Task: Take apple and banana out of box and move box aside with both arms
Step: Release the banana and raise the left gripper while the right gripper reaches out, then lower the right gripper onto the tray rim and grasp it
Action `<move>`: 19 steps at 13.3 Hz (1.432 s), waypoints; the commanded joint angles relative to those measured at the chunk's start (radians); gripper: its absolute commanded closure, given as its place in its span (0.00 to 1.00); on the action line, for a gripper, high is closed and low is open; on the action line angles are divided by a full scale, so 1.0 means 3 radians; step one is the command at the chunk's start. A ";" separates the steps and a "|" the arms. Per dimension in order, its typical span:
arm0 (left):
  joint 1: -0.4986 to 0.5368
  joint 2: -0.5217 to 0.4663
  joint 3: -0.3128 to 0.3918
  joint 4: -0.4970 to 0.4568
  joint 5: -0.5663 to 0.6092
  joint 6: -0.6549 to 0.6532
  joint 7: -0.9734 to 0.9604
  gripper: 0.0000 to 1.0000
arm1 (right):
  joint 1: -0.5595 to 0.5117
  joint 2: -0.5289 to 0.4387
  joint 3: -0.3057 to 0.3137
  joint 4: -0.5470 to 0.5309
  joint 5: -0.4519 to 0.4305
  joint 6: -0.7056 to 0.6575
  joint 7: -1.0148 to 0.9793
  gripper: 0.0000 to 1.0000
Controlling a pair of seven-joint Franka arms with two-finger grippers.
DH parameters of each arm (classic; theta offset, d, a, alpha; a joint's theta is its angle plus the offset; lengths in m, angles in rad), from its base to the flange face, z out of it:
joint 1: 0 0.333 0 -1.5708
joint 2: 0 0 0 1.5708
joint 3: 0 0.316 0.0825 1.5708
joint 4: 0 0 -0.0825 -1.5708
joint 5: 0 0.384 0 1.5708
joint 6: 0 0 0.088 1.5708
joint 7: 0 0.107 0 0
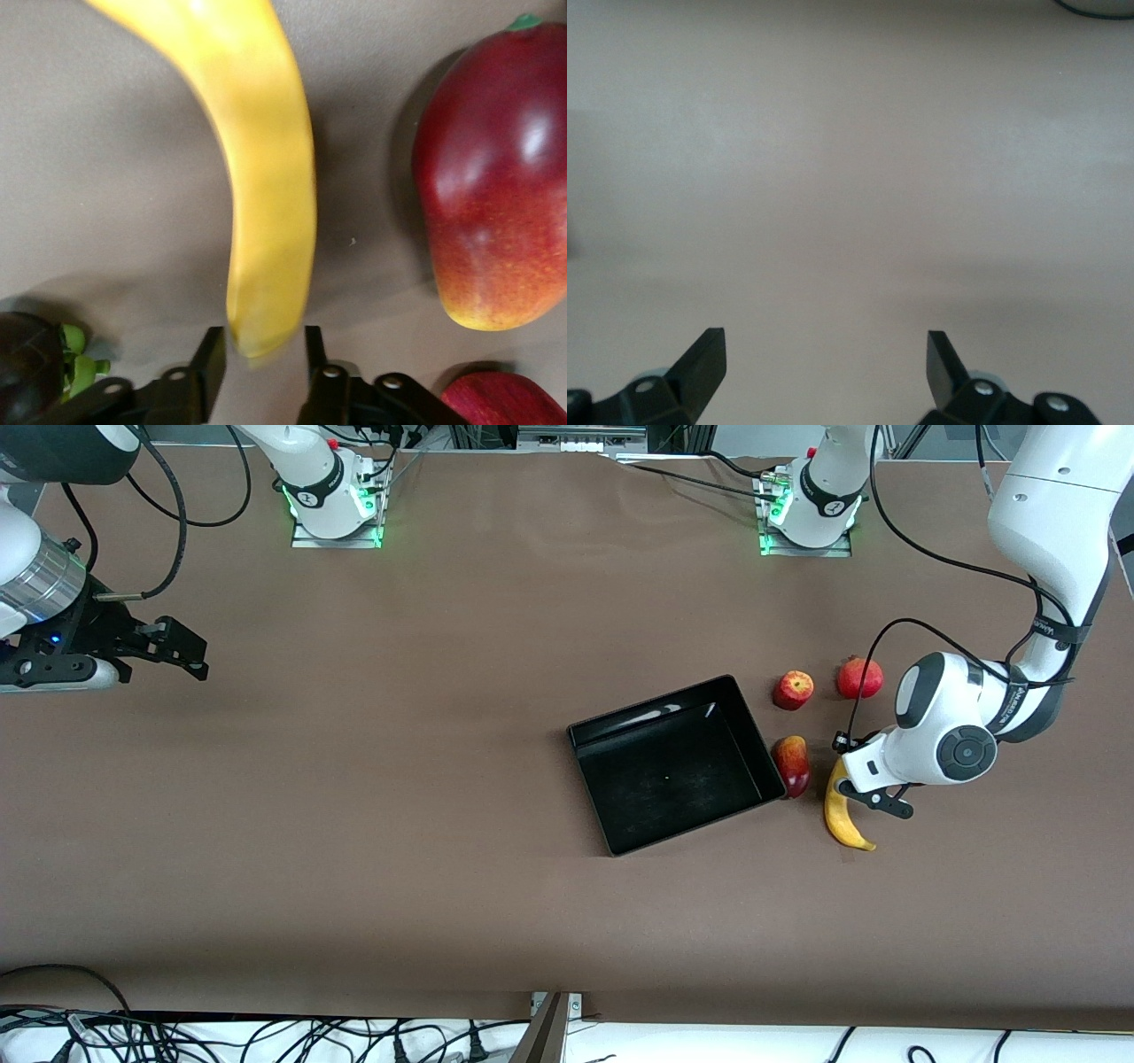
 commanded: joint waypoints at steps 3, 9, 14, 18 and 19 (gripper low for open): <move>-0.0030 -0.0308 -0.0209 0.0543 0.0005 -0.0809 -0.0012 0.00 | 0.0000 0.0001 0.0009 0.0045 -0.0026 -0.0032 0.0017 0.00; -0.0040 -0.0552 -0.0584 0.1782 -0.0006 -0.2039 0.0008 0.00 | 0.0000 0.0001 0.0009 0.0045 -0.0026 -0.0027 0.0017 0.00; -0.0983 -0.1406 0.0901 0.1141 -0.0849 -0.1643 -0.0692 0.00 | 0.0274 0.0113 0.0024 0.0045 -0.0051 -0.0043 -0.0039 0.00; -0.1267 -0.1955 0.1186 0.0448 -0.0844 -0.1140 -0.0652 0.00 | 0.0699 0.0502 0.0035 0.0035 -0.0037 -0.0166 -0.0034 0.00; -0.1267 -0.1955 0.1180 0.0453 -0.0849 -0.1140 -0.0636 0.00 | 0.0852 0.0624 0.0035 0.0045 0.0004 0.0002 -0.0029 0.00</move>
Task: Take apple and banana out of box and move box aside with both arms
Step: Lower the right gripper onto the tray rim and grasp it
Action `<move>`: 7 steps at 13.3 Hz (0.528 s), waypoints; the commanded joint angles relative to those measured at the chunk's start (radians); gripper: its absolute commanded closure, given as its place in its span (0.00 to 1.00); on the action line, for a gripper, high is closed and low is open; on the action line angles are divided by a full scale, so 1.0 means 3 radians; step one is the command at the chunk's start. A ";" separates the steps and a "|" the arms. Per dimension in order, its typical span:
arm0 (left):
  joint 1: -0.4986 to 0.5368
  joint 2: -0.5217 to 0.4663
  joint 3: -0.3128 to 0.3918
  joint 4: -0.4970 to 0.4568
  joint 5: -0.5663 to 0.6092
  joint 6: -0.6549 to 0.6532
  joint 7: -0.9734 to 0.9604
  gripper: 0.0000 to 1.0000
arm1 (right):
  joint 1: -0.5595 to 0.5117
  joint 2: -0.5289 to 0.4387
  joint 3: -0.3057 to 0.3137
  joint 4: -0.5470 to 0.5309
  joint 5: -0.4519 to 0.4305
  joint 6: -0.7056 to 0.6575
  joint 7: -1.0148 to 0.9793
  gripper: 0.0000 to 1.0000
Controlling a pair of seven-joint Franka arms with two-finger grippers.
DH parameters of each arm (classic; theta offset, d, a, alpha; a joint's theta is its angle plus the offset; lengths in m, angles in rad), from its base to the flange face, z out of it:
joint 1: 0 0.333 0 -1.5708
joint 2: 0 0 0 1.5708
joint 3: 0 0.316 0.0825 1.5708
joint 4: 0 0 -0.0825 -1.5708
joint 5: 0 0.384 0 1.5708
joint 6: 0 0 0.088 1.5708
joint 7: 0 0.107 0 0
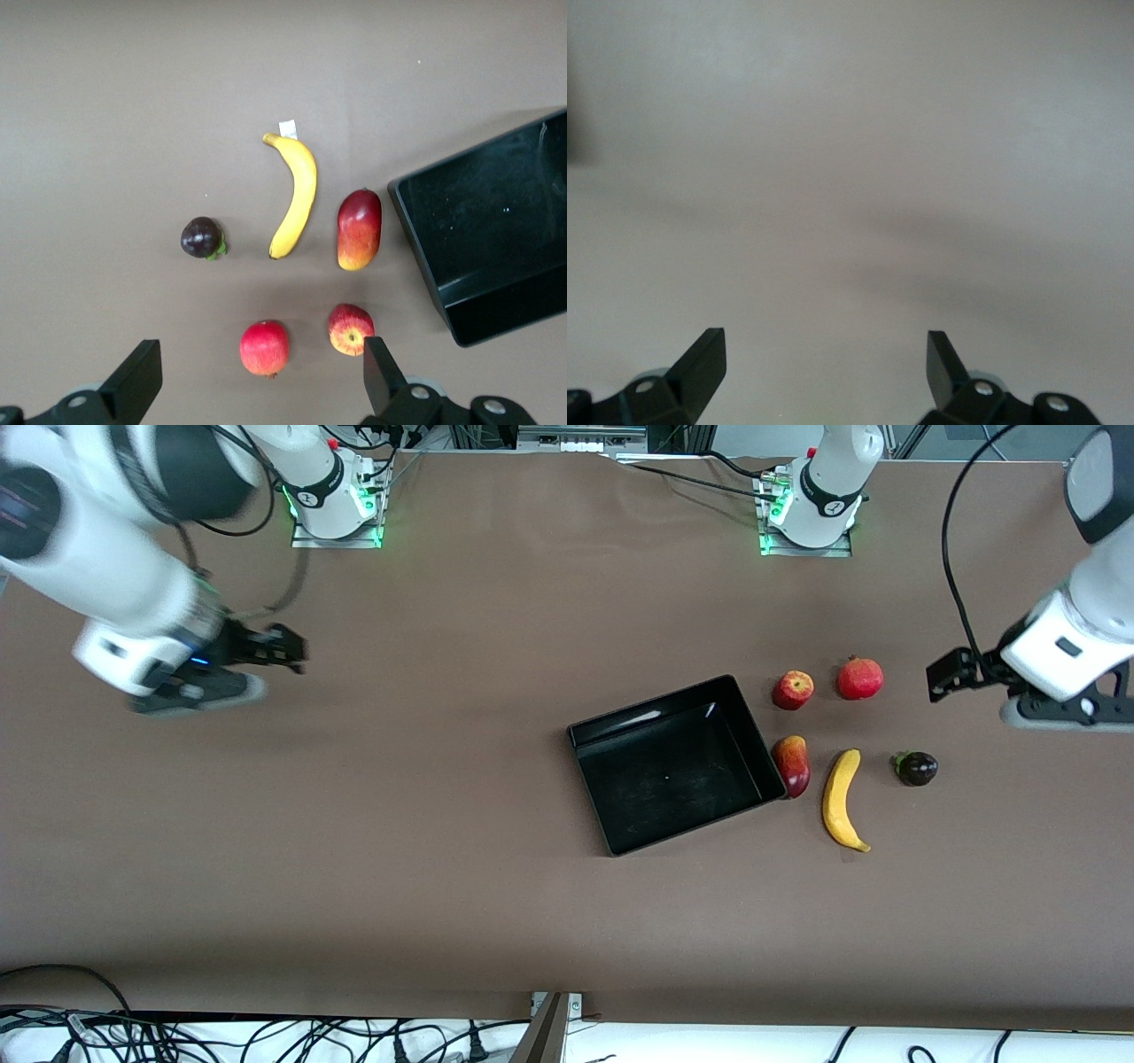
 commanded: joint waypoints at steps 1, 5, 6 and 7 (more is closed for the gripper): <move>-0.0059 -0.0173 0.0049 -0.0224 -0.0060 0.0117 -0.0026 0.00 | 0.0396 0.0305 -0.0022 0.0092 0.0072 0.0408 0.0033 0.00; -0.0069 -0.0168 0.0009 -0.0157 -0.0060 0.0056 -0.0072 0.00 | 0.1050 0.1122 -0.0022 0.0499 0.0338 0.1152 0.0512 0.00; -0.0069 -0.0163 0.0008 -0.0157 -0.0060 0.0055 -0.0072 0.00 | 0.1199 0.1347 -0.0027 0.0703 0.0328 0.1269 0.0666 0.00; -0.0069 -0.0157 0.0008 -0.0157 -0.0065 0.0050 -0.0077 0.00 | 0.1306 0.1542 -0.0032 0.0852 0.0328 0.1457 0.0739 0.00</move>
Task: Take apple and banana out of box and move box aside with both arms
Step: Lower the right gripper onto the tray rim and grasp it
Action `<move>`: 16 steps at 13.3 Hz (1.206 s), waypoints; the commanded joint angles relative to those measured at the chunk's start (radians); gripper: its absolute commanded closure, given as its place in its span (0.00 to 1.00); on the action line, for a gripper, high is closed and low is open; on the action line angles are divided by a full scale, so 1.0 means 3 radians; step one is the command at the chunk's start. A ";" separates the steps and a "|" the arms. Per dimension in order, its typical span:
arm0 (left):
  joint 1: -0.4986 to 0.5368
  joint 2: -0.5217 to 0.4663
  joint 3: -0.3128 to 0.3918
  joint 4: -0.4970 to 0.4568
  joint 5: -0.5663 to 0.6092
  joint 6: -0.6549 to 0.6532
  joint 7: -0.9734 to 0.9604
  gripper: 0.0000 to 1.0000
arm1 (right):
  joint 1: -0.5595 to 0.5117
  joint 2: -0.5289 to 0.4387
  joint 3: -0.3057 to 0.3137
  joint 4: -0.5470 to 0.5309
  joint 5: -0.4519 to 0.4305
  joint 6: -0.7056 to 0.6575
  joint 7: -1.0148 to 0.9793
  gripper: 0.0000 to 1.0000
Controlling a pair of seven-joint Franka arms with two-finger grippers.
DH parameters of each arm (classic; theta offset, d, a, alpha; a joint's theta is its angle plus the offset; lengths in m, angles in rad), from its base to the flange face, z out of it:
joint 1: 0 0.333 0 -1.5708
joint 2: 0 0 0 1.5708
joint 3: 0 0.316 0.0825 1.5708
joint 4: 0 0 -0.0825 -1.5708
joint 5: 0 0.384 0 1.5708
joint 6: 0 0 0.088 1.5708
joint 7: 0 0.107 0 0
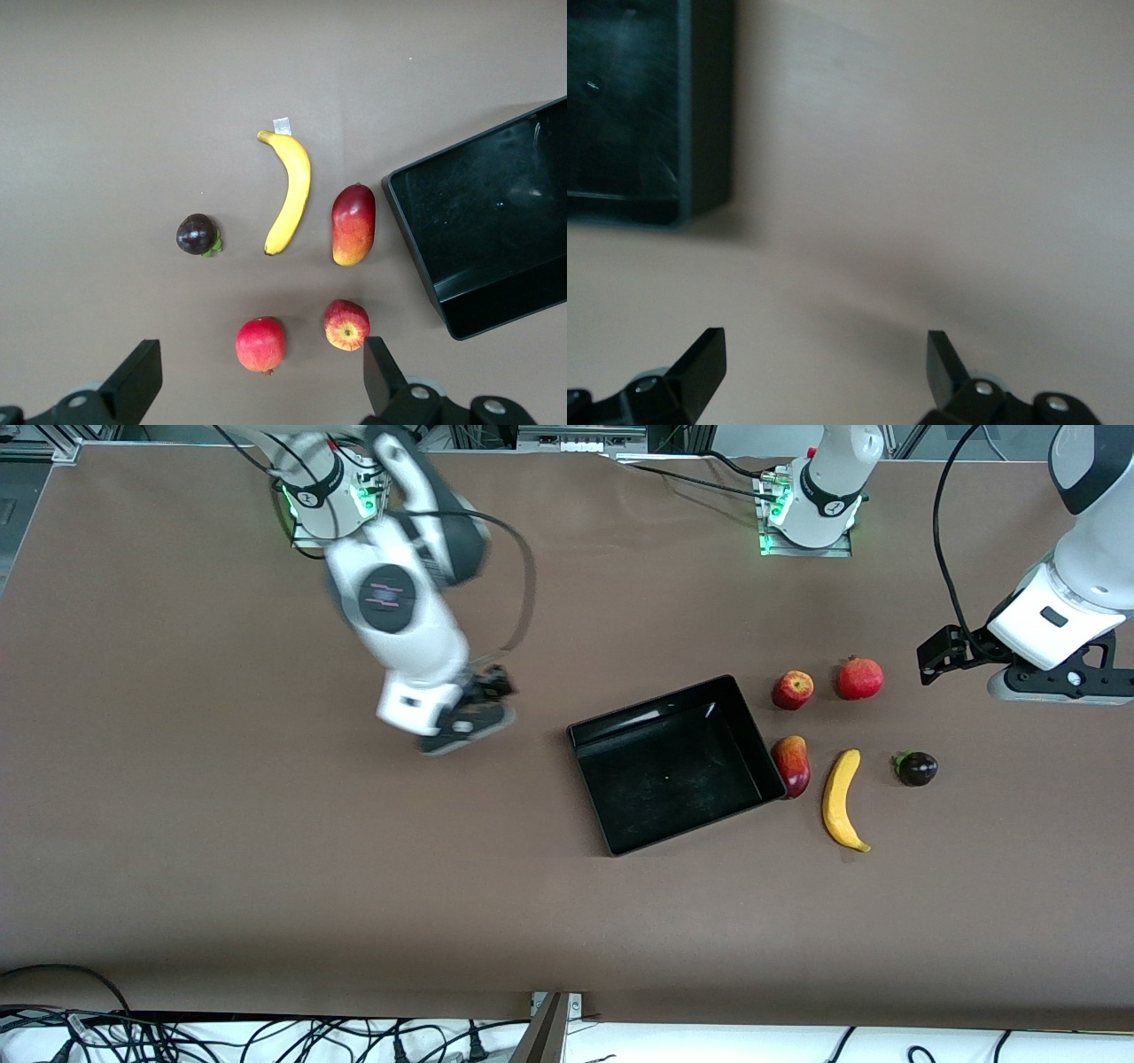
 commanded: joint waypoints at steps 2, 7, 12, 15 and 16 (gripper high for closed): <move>-0.0022 -0.0042 0.0013 -0.0036 -0.0074 -0.0007 -0.0034 0.00 | 0.0345 0.0696 -0.0066 0.0565 0.0048 0.0557 0.0250 0.00; -0.0017 -0.0026 0.0013 -0.0031 -0.0074 -0.0058 -0.0039 0.00 | 0.0494 0.1095 -0.0081 0.0570 -0.0095 0.1269 0.0246 0.02; -0.0027 -0.0031 0.0008 -0.0021 -0.0079 -0.0063 -0.0039 0.00 | 0.0494 0.1091 -0.0107 0.0565 -0.0253 0.1209 0.0235 1.00; -0.0028 -0.0031 0.0008 -0.0001 -0.0079 -0.0084 -0.0039 0.00 | 0.0443 0.0948 -0.0203 0.0560 -0.0228 0.1005 0.0205 1.00; -0.0033 -0.0031 0.0008 -0.0001 -0.0079 -0.0084 -0.0039 0.00 | 0.0392 0.0851 -0.0250 0.0550 -0.0223 0.0847 0.0189 1.00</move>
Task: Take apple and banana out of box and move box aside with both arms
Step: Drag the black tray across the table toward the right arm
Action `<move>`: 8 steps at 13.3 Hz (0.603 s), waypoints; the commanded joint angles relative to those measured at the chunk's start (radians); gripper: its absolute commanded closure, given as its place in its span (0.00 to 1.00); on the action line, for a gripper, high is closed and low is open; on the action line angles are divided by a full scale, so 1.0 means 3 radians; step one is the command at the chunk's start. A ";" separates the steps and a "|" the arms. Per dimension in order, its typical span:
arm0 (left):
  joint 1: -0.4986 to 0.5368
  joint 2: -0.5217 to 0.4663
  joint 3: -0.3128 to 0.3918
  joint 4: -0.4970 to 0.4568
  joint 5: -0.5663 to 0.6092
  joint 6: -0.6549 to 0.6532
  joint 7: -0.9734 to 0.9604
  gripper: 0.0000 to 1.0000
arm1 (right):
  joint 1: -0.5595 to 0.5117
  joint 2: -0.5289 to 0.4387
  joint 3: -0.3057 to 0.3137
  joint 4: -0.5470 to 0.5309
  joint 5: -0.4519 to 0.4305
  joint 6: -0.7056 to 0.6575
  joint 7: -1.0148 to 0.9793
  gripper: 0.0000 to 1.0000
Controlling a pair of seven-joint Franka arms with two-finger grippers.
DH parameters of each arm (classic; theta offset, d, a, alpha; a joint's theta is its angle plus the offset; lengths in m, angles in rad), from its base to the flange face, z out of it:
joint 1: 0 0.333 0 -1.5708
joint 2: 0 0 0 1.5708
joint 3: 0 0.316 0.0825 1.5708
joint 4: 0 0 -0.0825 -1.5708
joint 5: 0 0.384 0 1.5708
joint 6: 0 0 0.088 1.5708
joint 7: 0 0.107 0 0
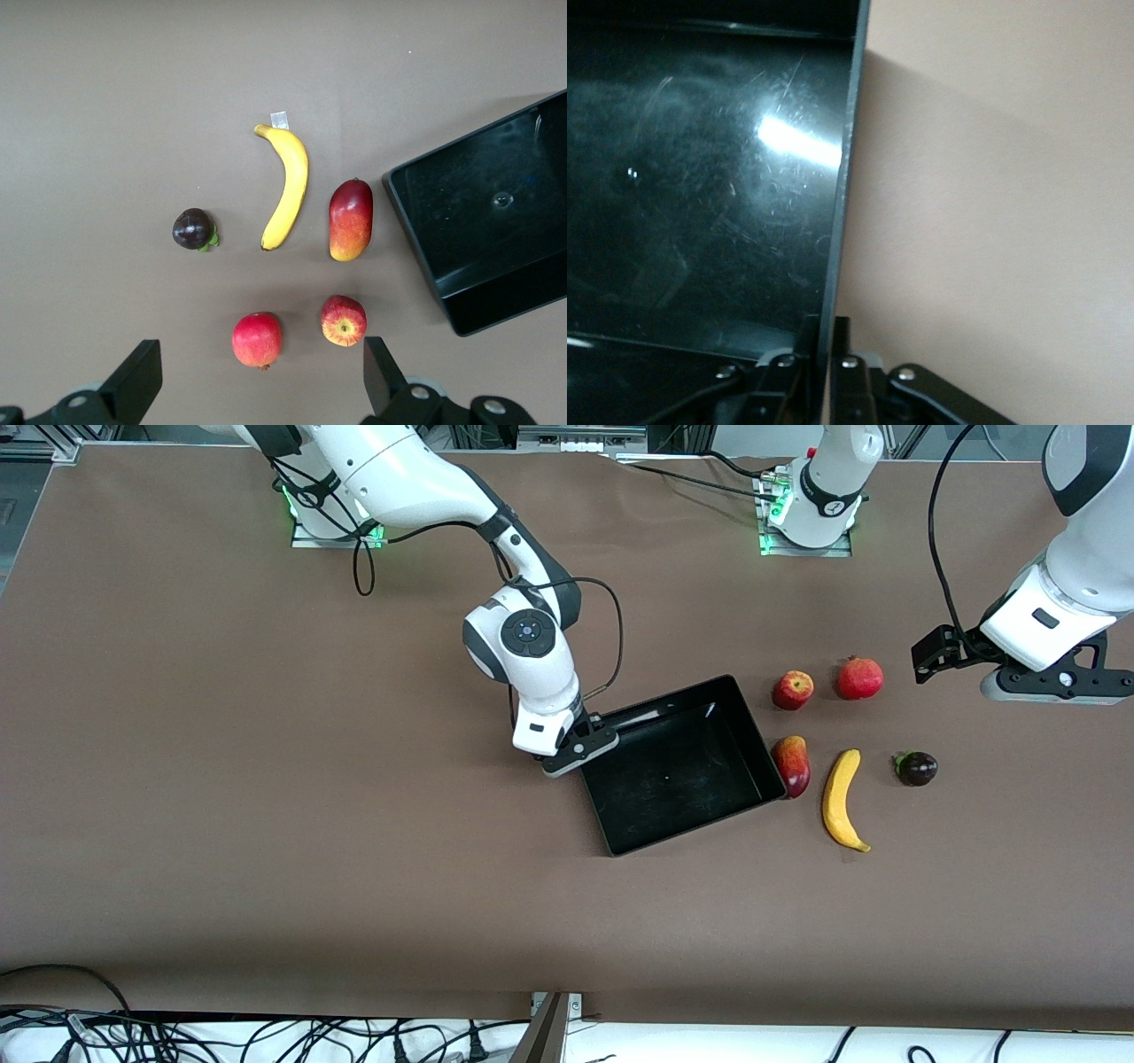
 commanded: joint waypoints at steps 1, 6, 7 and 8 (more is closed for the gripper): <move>-0.0021 -0.0038 0.0005 0.0025 -0.0077 -0.0056 -0.0017 0.00 | -0.0178 -0.0331 -0.0109 -0.0025 -0.0004 -0.0479 -0.0101 1.00; -0.0016 -0.0033 -0.0025 0.0035 -0.0077 -0.0056 -0.0017 0.00 | -0.0991 -0.1052 -0.0119 -0.0570 0.0165 -0.1003 -0.0755 1.00; -0.0016 -0.0033 -0.0036 0.0035 -0.0077 -0.0056 -0.0017 0.00 | -0.1225 -0.1195 -0.0155 -0.0769 0.0170 -0.0972 -0.0959 1.00; -0.0016 -0.0033 -0.0036 0.0035 -0.0077 -0.0056 -0.0017 0.00 | -0.1446 -0.1308 -0.0155 -0.0938 0.0170 -0.0962 -0.1193 1.00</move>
